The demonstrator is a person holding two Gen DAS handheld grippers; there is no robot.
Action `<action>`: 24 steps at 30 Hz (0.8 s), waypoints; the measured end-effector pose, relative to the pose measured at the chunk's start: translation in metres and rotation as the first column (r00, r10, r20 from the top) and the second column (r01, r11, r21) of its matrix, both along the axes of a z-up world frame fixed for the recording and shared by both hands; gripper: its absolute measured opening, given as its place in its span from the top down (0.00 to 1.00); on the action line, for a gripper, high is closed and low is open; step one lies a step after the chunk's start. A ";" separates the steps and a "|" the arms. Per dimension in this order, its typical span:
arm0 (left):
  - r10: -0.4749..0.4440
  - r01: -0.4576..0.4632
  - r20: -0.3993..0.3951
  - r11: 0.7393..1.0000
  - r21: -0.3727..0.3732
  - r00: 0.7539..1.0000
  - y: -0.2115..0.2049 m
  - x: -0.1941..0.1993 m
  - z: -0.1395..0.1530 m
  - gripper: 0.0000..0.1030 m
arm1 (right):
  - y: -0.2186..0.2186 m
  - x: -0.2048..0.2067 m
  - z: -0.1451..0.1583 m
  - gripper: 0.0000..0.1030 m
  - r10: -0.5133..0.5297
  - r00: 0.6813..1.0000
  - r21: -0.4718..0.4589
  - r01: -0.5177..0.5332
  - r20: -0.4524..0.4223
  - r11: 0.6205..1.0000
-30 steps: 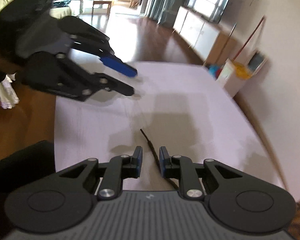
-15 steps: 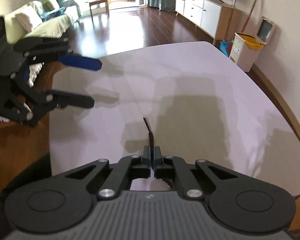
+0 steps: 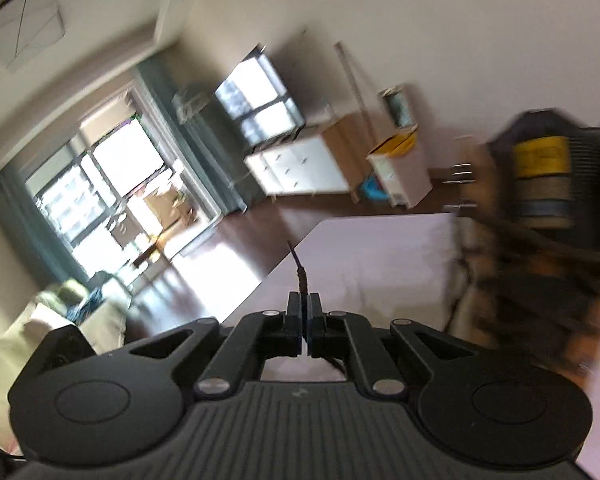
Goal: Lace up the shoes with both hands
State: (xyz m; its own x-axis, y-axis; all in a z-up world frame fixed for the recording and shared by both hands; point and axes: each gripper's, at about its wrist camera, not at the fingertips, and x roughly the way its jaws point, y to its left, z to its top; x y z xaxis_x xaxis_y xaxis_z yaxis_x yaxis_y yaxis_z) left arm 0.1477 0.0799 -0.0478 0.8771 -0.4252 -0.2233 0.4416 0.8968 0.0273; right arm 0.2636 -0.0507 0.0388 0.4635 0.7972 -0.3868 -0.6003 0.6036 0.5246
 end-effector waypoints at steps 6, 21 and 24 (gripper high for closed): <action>-0.099 0.100 -0.015 0.988 0.113 0.995 -0.046 0.015 0.005 0.91 | -0.060 -0.014 -0.012 0.97 -0.087 0.995 0.092 0.090 -0.045 0.992; -0.277 0.228 -0.013 0.761 0.607 0.961 -0.103 0.017 -0.001 0.96 | -0.134 -0.029 -0.026 0.80 -0.131 0.983 -0.020 0.135 0.125 0.991; -0.291 0.251 -0.030 0.764 0.595 0.956 -0.101 0.021 0.008 0.96 | -0.144 -0.038 -0.028 0.67 -0.074 0.978 -0.099 0.094 0.193 0.991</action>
State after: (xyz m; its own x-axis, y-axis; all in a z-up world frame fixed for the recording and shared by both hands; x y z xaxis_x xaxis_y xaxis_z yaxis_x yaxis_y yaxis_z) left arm 0.1684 -0.0215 -0.0402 0.7656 -0.4510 -0.4587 0.6433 0.5409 0.5419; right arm 0.2255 -0.1944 0.0104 0.5998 0.7110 -0.3670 -0.6270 0.7027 0.3363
